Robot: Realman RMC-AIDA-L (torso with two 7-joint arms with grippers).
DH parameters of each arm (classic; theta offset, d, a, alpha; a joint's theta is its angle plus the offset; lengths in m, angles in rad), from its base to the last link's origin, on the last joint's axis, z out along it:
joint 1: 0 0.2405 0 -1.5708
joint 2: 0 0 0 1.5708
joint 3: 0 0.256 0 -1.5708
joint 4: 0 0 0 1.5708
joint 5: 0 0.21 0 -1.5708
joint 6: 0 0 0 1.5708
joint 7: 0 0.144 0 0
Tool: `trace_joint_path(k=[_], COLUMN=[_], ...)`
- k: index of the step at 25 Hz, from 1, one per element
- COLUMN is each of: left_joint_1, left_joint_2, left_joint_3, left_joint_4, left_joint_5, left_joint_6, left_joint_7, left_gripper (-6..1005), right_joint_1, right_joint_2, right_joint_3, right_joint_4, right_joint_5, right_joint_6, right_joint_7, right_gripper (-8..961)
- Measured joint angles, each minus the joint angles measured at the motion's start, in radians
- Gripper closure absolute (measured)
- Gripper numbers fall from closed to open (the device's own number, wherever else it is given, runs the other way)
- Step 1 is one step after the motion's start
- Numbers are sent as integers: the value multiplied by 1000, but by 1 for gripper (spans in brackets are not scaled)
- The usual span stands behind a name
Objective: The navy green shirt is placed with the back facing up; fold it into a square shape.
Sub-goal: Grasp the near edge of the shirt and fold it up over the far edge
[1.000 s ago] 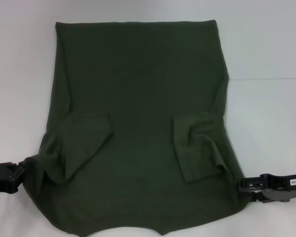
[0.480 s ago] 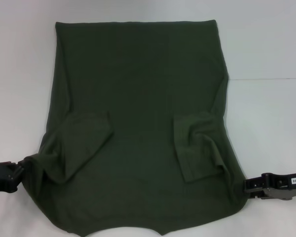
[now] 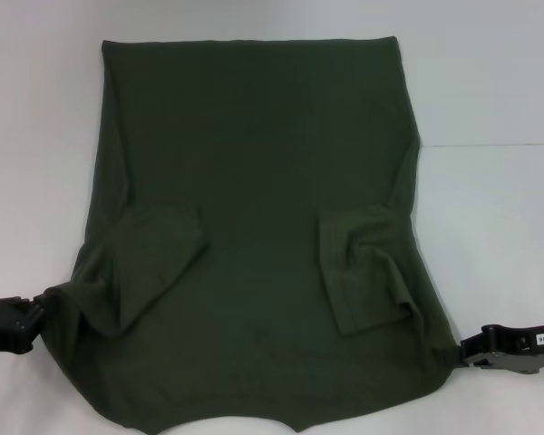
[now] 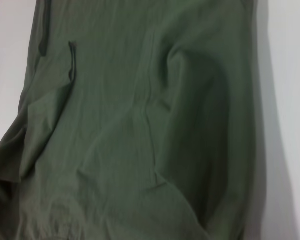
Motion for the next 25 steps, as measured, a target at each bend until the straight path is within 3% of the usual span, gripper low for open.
trace_joint_path(k=[5, 11, 18, 25], left_joint_1=[3, 13, 59, 97], left_joint_2=[-1, 24, 71, 91], left_joint_3=[0, -6, -15, -51], left_joint_4=[6, 13, 26, 25], left_joint_5=[0, 10, 12, 12], left_joint_6=[16, 121, 212, 297], left_joint_7=[-16, -108, -234, -271], left_gripper=[972, 972, 972, 972], right_joint_1=[-20, -71, -145, -202], right_joint_2=[15, 39, 39, 43], right_joint_3=[2, 63, 208, 288], right_joint_4=[-36, -90, -88, -93], right_joint_5=[6, 17, 21, 22], right_joint_6=[-8, -59, -141, -246], right_joint_7=[-12, -72, -194, -277], right_gripper=[880, 914, 915, 916])
